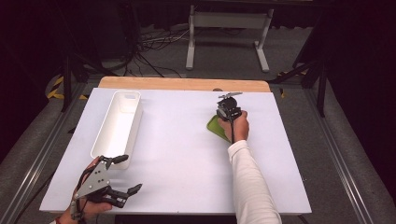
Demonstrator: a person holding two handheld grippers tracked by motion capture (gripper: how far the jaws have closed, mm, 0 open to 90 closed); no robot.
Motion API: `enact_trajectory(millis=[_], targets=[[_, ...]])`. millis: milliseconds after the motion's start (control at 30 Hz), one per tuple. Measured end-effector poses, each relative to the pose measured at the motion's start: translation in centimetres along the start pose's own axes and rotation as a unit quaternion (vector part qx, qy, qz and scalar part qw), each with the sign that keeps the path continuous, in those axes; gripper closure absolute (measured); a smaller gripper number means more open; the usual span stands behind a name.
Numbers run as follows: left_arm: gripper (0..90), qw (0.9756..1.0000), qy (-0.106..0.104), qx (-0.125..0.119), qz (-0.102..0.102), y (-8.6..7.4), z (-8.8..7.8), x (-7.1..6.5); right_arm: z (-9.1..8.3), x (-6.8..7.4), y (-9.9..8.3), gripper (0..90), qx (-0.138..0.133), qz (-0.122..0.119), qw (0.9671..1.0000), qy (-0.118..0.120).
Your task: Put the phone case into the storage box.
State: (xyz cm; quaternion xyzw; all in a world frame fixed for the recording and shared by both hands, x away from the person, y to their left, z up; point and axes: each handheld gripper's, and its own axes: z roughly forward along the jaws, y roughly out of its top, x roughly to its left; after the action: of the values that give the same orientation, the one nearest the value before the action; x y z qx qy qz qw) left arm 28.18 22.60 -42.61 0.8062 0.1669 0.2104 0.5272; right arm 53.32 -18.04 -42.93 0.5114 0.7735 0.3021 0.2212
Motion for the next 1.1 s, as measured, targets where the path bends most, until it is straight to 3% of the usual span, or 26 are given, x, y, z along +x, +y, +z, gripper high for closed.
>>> enact_trajectory(millis=[267, 500, 533, 667, 833, 1033, 1100], targets=[[4.3, 1.0000, 0.000, -0.001, 0.000, 0.0, 0.0, 0.1, 0.5, -0.7, -0.2, 90.0, 0.021, 0.017, 0.9996, -0.010], [4.3, 1.0000, -0.002, -0.001, -0.002, 0.0, 0.0, 0.0, 0.9, -0.5, -0.2, 90.0, 0.022, 0.006, 0.9996, 0.013], [4.3, 1.0000, -0.003, -0.001, -0.005, -0.1, 0.1, 0.0, 1.5, 0.1, -0.3, 90.0, 0.035, -0.010, 0.9992, 0.017], [4.3, 1.0000, -0.004, 0.002, -0.001, -0.1, 0.1, 0.1, 1.5, 0.8, -0.3, 90.0, 0.034, -0.017, 0.9989, 0.029], [4.3, 1.0000, -0.004, 0.000, -0.004, -0.1, 0.2, 0.1, 1.0, 2.6, -0.8, 90.0, 0.036, -0.034, 0.9970, 0.060], [4.3, 1.0000, -0.007, 0.006, -0.001, -0.1, 0.2, -0.1, -0.2, 4.3, -2.1, 90.0, 0.034, -0.067, 0.9945, 0.073], [4.2, 1.0000, -0.006, 0.007, -0.001, -0.1, 0.2, -0.1, -0.3, 4.5, -2.3, 90.0, 0.033, -0.068, 0.9942, 0.077]])
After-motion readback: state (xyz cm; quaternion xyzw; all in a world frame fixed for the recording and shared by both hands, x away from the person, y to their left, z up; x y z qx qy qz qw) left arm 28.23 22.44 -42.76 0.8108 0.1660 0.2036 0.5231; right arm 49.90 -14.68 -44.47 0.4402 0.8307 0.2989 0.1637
